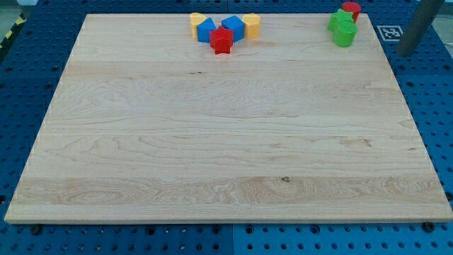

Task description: Point your arm at green star

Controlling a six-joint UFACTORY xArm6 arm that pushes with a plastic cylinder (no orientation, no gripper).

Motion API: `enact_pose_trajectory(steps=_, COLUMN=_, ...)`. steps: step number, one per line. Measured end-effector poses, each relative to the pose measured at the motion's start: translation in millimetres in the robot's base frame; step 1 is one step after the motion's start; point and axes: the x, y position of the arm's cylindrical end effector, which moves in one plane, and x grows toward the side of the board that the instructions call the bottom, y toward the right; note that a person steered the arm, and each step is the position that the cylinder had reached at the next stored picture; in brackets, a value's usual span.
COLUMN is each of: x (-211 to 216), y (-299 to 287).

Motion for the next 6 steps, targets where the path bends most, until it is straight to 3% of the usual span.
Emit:
enact_pose_trajectory(steps=2, x=-6, y=-182)
enact_pose_trajectory(steps=5, x=-119, y=-197)
enact_pose_trajectory(steps=6, x=-137, y=-198)
